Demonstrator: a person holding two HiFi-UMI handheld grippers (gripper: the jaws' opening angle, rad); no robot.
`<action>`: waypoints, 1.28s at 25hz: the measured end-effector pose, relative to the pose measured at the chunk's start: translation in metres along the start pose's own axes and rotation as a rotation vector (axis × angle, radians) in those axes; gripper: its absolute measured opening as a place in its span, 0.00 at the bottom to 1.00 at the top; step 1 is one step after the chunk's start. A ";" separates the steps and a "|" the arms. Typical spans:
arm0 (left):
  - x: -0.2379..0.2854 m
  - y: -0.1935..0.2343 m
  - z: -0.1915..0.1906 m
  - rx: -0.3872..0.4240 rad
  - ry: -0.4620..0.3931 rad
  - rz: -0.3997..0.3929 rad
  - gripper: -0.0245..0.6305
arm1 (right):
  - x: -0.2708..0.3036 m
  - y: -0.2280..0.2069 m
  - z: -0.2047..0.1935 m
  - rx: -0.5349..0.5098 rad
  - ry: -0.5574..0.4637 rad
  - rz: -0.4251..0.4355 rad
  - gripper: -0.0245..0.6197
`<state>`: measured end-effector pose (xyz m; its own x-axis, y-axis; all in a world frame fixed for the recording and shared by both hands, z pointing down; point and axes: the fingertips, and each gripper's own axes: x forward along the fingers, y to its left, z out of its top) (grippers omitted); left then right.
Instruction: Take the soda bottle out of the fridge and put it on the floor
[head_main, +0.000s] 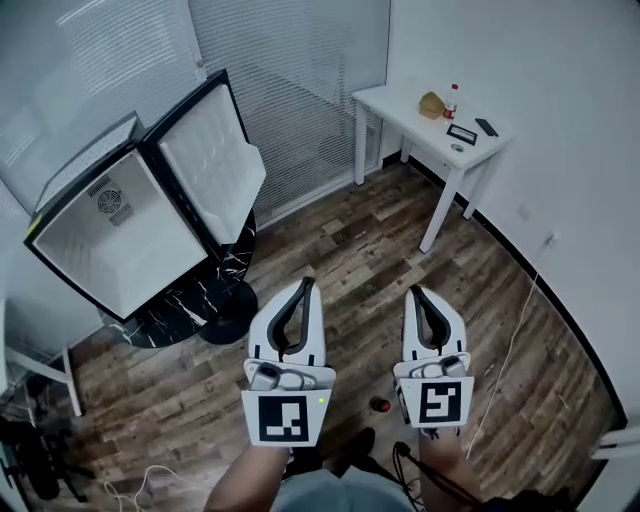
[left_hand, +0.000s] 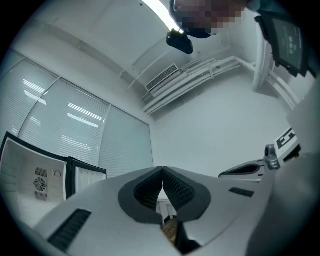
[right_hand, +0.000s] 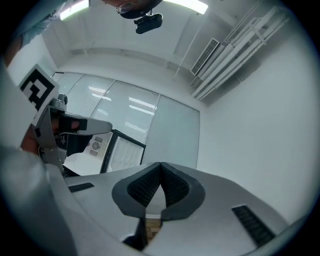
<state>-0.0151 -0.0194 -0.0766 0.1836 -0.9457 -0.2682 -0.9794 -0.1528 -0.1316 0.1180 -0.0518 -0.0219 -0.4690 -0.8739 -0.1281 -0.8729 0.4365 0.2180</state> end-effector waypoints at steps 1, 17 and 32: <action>-0.001 0.004 0.006 -0.010 -0.012 0.010 0.06 | 0.002 0.002 0.007 -0.006 -0.009 0.003 0.06; -0.006 0.041 0.060 0.087 -0.072 0.041 0.06 | 0.022 0.021 0.091 -0.069 -0.149 0.011 0.05; -0.027 0.048 0.073 0.086 -0.104 0.041 0.06 | 0.008 0.036 0.108 -0.079 -0.173 -0.004 0.05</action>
<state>-0.0606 0.0202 -0.1455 0.1555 -0.9151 -0.3720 -0.9763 -0.0851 -0.1988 0.0688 -0.0199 -0.1193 -0.4873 -0.8230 -0.2921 -0.8649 0.4087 0.2914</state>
